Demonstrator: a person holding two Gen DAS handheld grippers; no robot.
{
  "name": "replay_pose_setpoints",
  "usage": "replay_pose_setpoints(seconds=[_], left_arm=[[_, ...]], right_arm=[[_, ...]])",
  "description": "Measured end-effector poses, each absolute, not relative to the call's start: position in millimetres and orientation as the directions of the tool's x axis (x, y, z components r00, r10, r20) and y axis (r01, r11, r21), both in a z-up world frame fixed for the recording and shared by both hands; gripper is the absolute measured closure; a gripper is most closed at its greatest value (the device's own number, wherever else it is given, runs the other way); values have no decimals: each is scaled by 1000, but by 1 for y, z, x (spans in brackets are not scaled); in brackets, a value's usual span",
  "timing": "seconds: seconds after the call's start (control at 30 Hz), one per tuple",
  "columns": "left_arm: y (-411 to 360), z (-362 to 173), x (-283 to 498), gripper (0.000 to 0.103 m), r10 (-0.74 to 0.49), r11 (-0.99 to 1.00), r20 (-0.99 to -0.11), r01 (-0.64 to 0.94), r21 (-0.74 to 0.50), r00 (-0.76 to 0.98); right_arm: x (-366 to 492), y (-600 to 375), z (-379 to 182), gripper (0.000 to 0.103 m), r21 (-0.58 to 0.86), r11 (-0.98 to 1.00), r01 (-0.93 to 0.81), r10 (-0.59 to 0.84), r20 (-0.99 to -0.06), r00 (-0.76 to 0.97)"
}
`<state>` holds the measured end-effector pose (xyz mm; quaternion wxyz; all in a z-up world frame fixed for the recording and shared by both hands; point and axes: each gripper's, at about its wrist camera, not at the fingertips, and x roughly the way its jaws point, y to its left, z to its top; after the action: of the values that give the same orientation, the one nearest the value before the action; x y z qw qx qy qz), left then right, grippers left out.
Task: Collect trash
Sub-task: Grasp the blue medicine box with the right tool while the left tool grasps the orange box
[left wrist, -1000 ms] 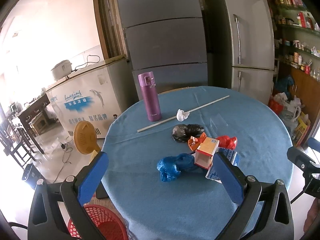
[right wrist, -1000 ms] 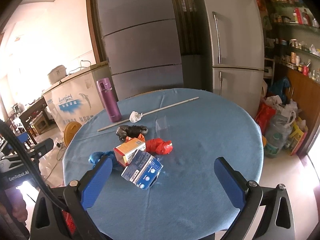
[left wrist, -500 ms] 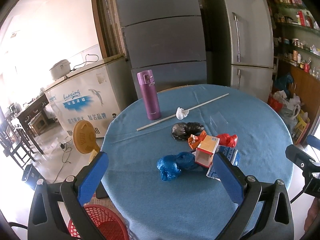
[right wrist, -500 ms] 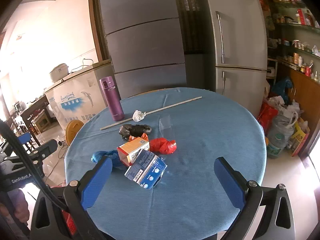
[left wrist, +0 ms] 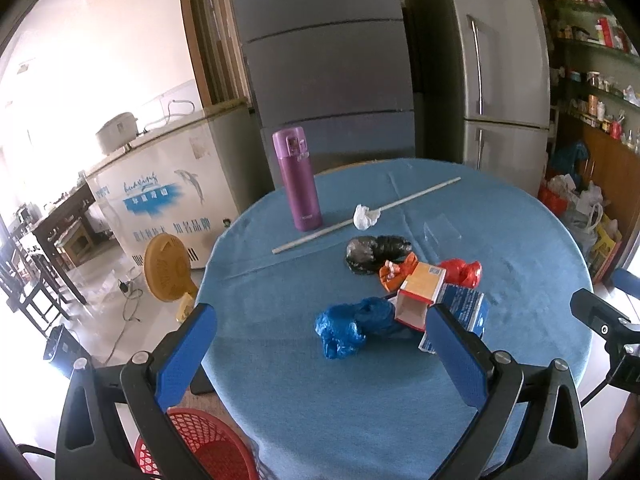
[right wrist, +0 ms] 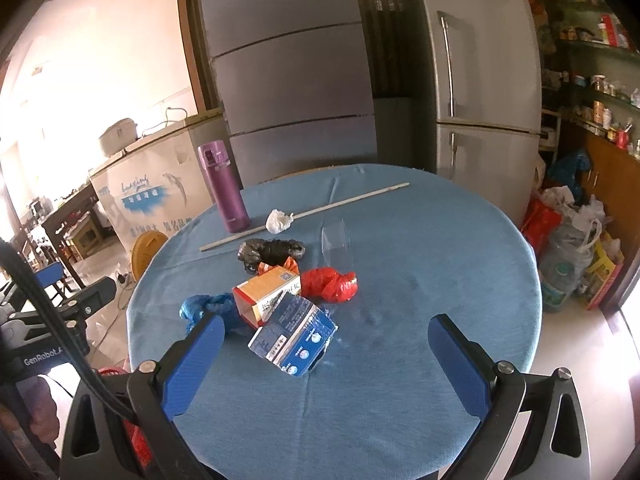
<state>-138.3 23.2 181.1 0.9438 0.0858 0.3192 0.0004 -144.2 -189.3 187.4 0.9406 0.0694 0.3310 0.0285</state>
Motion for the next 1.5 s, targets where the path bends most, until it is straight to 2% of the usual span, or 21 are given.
replay_pose_setpoints(seconds=[0.33,0.47,0.57,0.73,0.93,0.97,1.03,1.1,1.27,1.5], left_arm=[[66,134,-103,0,42,995,-732,33,89,680],[76,121,-92,0,-2,999,-758,42,34,653],[77,116,-82,0,-32,999,-778,45,-4,627],[70,115,-78,0,-48,997,-775,73,-3,630],[65,119,-76,0,-63,995,-765,104,5,641],[64,120,-75,0,-68,994,-764,110,4,642],[57,123,-72,0,-87,991,-762,135,2,642],[51,124,-68,0,-119,986,-762,167,-15,636],[15,125,-45,0,-164,962,-767,273,16,621],[-41,98,3,0,-199,927,-823,374,17,532]], right_arm=[[-96,-201,139,0,252,967,-47,216,-699,682],[-71,-201,114,0,290,955,-57,259,-730,633],[-59,-202,94,0,369,928,-50,326,-742,585],[-35,-202,57,2,469,883,8,395,-754,525],[-10,-189,35,21,529,847,58,436,-753,493],[-8,-188,33,32,538,841,64,445,-752,486],[-3,-185,27,40,564,822,75,469,-747,471],[-3,-186,27,59,592,803,70,495,-727,477],[-18,-198,39,65,601,798,44,495,-695,521],[-40,-245,38,65,645,756,112,482,-664,571]])
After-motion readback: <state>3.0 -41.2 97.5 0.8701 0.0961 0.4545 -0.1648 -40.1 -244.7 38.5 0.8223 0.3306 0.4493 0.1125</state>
